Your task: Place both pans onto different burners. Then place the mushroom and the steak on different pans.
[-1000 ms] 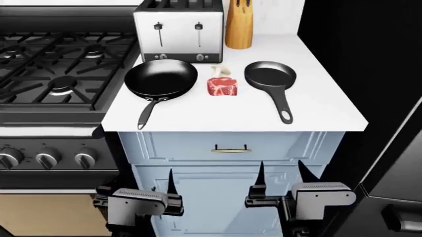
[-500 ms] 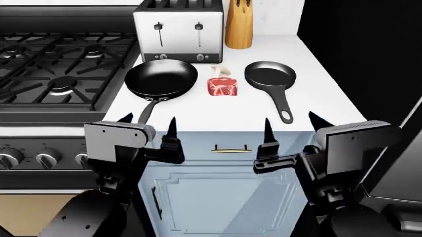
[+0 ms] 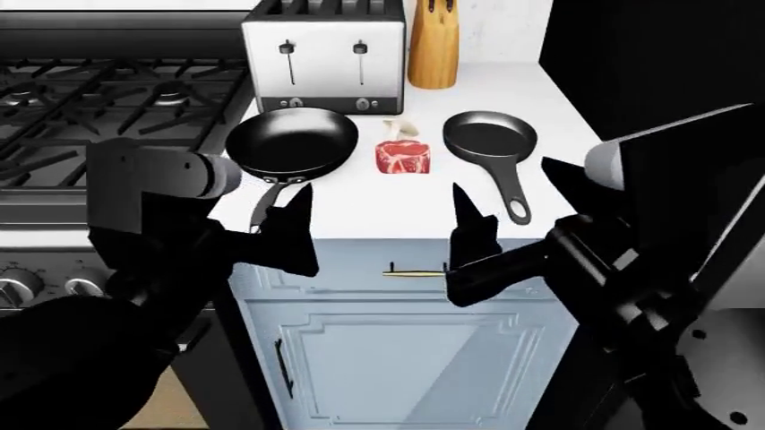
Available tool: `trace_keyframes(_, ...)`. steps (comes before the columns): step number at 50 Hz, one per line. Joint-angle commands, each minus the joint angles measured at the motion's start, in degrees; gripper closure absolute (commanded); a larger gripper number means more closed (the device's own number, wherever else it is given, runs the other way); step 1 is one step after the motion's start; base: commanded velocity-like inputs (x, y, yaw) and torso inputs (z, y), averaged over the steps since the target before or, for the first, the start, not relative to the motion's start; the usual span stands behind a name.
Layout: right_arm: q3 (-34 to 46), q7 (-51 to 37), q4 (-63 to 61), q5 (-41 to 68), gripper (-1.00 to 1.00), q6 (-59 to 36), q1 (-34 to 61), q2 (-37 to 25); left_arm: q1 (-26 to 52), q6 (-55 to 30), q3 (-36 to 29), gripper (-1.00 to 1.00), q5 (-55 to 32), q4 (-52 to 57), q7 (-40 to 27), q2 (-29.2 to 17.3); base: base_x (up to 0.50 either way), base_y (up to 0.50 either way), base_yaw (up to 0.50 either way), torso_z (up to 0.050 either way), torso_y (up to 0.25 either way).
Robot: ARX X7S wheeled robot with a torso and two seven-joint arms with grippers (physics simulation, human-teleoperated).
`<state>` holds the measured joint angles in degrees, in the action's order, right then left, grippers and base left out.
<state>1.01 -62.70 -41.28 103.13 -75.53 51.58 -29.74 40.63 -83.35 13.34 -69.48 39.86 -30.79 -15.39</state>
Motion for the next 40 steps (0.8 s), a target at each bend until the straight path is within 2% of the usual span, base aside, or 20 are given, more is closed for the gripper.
trace_keyframes(1,-0.8,-8.6,1.0,13.9,-1.0,0.0,4.8,-2.7,1.5,-2.3,2.2,-1.0,-9.6,0.5,-5.1,-2.5,0.0,0.0,0.0,0.0,0.0)
trace_keyframes(8,-2.7,-6.1,1.8,11.7,-1.0,0.3,5.9,-1.6,3.1,-1.2,1.0,-1.0,-9.8,-0.4,-5.5,-2.9,0.09,0.0,0.0,0.0,0.0)
trace_keyframes(18,-3.3,-3.6,1.7,9.9,-1.0,0.0,4.8,-1.0,3.8,0.4,-0.3,-1.0,-9.8,-0.9,-5.5,-3.3,0.5,0.0,0.0,0.0,0.0)
trace_keyframes(40,-2.9,-5.6,-0.3,12.6,-1.0,3.7,4.8,-2.7,4.4,1.7,-0.7,-1.0,-15.5,-1.3,-10.6,-4.5,0.5,0.0,0.0,0.0,0.001)
